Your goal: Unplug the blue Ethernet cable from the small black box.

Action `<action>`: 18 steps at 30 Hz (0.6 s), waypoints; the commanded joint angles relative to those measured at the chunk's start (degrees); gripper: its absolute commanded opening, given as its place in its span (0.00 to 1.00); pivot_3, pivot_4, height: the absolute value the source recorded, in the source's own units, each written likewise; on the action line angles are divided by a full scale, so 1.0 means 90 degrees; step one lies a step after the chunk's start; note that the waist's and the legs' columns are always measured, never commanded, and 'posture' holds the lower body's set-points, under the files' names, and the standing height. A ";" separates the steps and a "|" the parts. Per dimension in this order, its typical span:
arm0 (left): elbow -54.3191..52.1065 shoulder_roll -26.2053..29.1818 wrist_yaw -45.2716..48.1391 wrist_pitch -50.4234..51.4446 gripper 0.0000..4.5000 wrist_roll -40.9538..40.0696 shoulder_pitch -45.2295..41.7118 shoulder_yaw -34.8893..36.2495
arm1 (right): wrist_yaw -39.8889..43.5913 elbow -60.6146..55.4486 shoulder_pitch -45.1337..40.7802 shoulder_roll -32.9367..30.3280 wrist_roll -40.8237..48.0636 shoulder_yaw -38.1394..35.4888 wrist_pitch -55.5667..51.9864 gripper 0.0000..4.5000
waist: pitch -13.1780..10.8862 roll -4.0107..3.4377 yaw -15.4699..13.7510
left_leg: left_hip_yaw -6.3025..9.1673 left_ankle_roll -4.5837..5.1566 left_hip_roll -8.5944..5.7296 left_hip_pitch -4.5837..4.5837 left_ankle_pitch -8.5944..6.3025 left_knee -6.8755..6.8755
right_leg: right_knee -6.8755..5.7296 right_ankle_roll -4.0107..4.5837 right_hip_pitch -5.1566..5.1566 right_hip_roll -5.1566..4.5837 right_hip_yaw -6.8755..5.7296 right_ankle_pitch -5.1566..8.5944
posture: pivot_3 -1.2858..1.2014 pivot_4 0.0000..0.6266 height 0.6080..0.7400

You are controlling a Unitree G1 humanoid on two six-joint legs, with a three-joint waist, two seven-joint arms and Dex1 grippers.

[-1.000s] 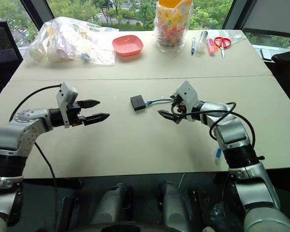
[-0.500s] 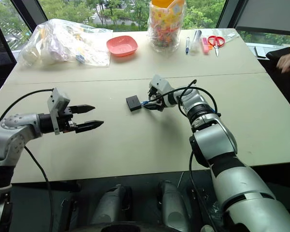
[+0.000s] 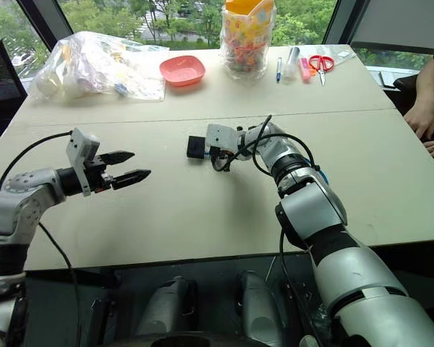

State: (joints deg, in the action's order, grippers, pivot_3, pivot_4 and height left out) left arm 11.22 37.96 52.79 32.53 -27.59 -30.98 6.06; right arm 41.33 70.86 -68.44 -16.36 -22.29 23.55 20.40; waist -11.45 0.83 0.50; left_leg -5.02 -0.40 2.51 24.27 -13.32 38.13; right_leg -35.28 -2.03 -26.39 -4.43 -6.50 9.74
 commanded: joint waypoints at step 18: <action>0.6697 -0.1845 0.1820 -0.1606 1.00 0.0939 -0.4735 0.0178 | -0.2069 -0.4739 0.1862 -0.1268 -0.0673 -0.0383 0.0322 0.01 | -0.0003 0.0009 0.0070 | -0.0014 0.0026 -0.0047 0.0018 -0.0012 -0.0006 | 0.0006 -0.0053 -0.0011 -0.0024 0.0010 0.0014 | 0.52 0.24 1.00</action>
State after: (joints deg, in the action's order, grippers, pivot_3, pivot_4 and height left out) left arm 71.29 21.35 69.61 19.62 -19.51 -71.04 6.06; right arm 22.74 31.66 -51.46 -27.49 -28.63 21.72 24.08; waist -11.48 0.91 1.12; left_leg -5.12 -0.16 2.08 24.43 -13.43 38.09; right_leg -35.23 -2.50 -26.49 -4.64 -6.41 9.87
